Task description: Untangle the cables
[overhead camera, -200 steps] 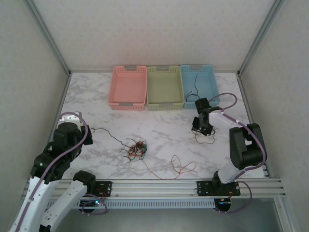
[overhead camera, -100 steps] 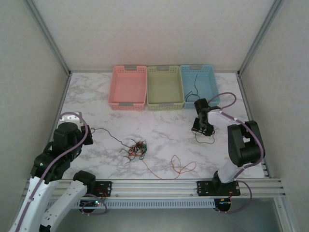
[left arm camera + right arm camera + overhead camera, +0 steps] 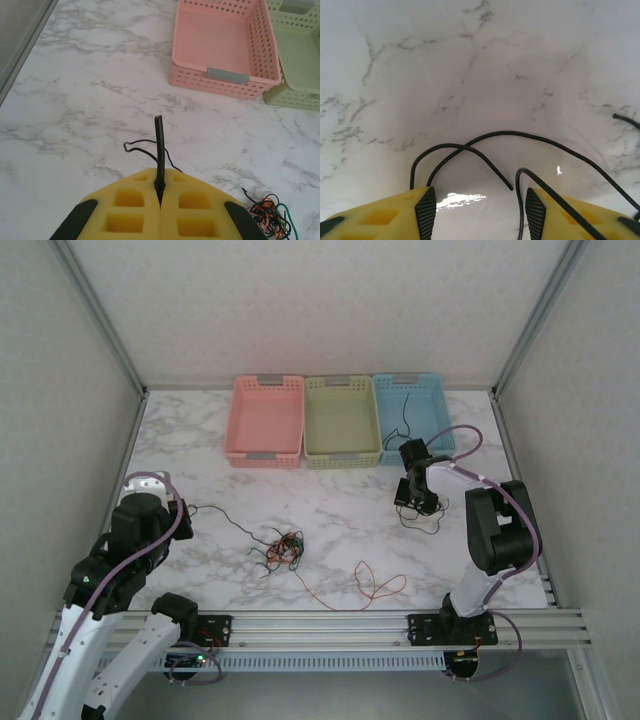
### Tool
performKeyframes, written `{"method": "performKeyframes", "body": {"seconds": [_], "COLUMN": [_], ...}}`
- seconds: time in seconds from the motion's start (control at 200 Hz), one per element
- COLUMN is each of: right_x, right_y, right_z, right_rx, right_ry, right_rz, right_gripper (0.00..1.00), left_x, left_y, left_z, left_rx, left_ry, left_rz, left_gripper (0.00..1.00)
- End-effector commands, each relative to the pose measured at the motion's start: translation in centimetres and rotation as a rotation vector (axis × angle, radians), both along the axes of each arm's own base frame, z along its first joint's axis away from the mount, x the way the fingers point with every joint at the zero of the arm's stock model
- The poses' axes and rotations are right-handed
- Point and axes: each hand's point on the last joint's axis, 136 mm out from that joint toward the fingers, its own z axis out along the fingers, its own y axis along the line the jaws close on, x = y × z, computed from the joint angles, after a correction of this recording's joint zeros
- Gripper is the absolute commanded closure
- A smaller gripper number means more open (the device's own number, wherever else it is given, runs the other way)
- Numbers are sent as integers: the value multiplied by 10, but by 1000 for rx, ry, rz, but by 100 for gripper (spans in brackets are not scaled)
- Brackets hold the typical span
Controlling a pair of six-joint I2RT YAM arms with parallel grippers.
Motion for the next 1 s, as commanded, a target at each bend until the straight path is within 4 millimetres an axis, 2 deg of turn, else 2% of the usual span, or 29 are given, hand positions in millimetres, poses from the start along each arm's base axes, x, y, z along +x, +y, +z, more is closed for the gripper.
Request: {"method": "performKeyframes", "body": {"seconds": [0.0, 0.11, 0.42, 0.546, 0.831, 0.996], "right_x": [10, 11, 16, 15, 12, 12], "right_y": [0, -3, 8, -10, 0, 6], "right_z": [15, 16, 22, 20, -4, -12], "right_rx": [5, -11, 65, -22, 30, 45], "right_ry": [-68, -67, -97, -80, -8, 36], "right_rz": [17, 9, 8, -45, -21, -4], "right_gripper": [45, 41, 38, 29, 30, 35], "left_x": [1, 1, 2, 3, 3, 3], "left_y": [-4, -4, -5, -5, -6, -6], "left_z": [-6, -6, -7, -7, -8, -8], "left_rx": [-23, -23, -24, -24, -25, -25], "left_ry": [20, 22, 26, 26, 30, 30], "left_rz": [-9, -10, -13, -13, -17, -17], "left_gripper": [100, 100, 100, 100, 100, 100]}}
